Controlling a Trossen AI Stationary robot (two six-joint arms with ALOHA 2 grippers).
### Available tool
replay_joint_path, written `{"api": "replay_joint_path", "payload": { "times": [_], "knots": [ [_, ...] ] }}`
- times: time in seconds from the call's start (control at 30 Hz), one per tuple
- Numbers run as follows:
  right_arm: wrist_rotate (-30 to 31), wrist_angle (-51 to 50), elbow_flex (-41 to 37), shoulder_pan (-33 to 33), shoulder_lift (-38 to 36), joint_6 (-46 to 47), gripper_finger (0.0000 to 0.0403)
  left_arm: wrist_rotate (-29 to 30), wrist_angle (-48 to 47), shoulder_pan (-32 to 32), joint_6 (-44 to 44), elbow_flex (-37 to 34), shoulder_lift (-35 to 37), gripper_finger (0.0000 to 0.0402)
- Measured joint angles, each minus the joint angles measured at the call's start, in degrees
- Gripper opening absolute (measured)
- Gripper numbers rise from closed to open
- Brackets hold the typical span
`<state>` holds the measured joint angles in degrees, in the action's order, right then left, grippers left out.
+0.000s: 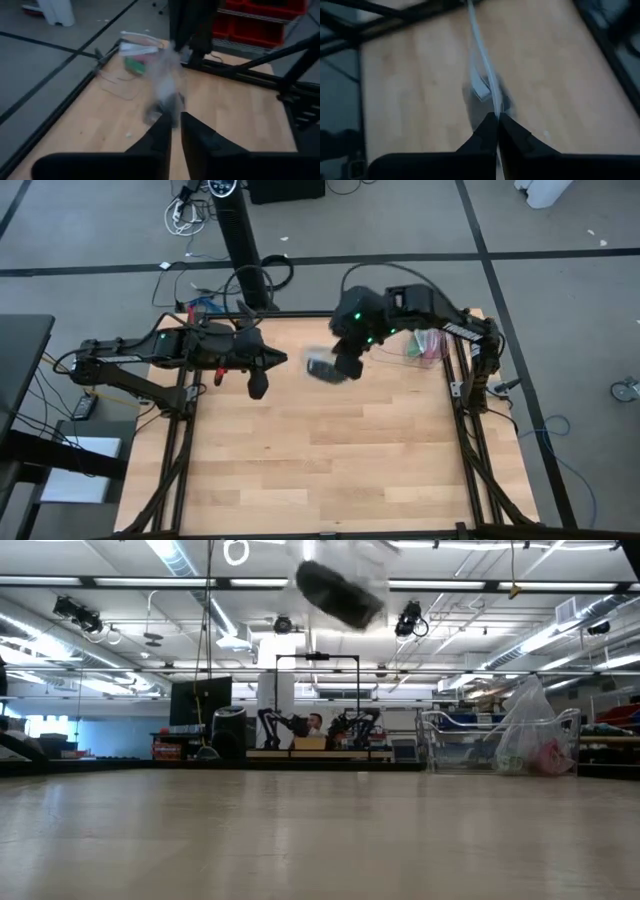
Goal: Roll bandage
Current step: Put the transparent ziplock bag into the transparent plastic bin
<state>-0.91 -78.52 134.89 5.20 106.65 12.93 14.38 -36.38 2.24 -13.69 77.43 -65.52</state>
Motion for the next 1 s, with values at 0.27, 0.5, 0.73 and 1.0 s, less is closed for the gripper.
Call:
{"api": "replay_joint_path", "payload": {
  "times": [0.27,0.5,0.73,1.0],
  "knots": [
    [8.0,-12.2,0.0,8.4,-4.8,11.9,0.0001,6.5,-3.6,0.0,-1.2,-0.1,1.4,0.0105],
    [11.4,-11.5,-3.5,16.4,-9.8,24.2,0.0001,11.8,-5.1,0.0,-3.5,-0.1,2.7,0.0141],
    [14.5,-11.4,-14.5,25.2,-14.3,28.8,0.0000,14.2,-6.7,0.0,-4.6,-0.1,3.5,0.0145],
    [12.8,-8.1,-38.0,32.5,-19.7,31.0,0.0000,14.5,-8.4,0.0,-4.8,-0.1,3.8,0.0145]
  ]
}}
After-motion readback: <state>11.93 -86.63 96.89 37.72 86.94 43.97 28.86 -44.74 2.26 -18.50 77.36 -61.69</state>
